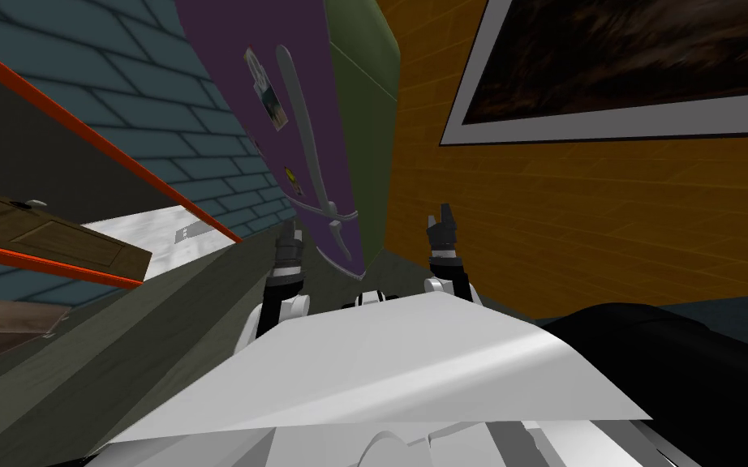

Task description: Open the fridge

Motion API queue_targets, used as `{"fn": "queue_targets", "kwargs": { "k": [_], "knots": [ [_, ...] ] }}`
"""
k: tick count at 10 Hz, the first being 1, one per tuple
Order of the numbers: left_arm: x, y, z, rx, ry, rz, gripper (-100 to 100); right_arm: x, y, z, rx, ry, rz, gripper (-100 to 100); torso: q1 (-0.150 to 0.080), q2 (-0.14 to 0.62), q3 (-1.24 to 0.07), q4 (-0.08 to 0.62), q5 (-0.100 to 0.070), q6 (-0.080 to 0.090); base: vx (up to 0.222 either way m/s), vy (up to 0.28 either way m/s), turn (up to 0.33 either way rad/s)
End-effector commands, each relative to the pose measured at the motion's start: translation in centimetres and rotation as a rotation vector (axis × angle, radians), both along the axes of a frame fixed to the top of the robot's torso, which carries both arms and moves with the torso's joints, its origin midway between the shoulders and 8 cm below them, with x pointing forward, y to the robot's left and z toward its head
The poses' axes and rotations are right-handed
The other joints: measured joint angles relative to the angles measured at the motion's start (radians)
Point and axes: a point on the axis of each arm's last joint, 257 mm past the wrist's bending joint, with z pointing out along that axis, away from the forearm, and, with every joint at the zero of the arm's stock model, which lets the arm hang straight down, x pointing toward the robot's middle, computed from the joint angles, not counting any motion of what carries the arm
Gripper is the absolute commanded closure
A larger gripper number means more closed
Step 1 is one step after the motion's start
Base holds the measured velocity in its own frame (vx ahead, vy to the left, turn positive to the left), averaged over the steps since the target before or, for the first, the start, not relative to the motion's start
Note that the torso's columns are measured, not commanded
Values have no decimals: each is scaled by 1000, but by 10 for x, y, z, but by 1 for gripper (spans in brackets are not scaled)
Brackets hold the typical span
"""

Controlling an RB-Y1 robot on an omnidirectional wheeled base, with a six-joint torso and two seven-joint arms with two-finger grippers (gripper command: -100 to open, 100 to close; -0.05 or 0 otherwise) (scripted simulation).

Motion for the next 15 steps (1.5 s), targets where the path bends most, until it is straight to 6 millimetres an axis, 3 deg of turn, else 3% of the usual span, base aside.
{"fn": "queue_targets", "kwargs": {
  "k": [1, 12, 13, 15],
  "knots": [
    [13, -1, -20, 39, 43, 21, -100, 0, 0, 0, 0, 0, 0, 0, 0, 0, 0, 0, 0, 0, 119, -25, -63],
    [47, 0, -92, 274, 187, 51, -100, 0, 0, 0, 0, 0, 0, 0, 0, 0, 0, 0, 0, 0, 102, -14, -46],
    [49, 1, -97, 290, 196, 53, -100, 0, 0, 0, 0, 0, 0, 0, 0, 1, 1, 0, 0, 0, 86, -9, -43],
    [47, 1, -85, 281, 191, 55, -100, 0, 0, 0, 0, 0, 0, 0, 1, 3, 2, 1, 0, 0, 47, -3, -14]
  ]
}}
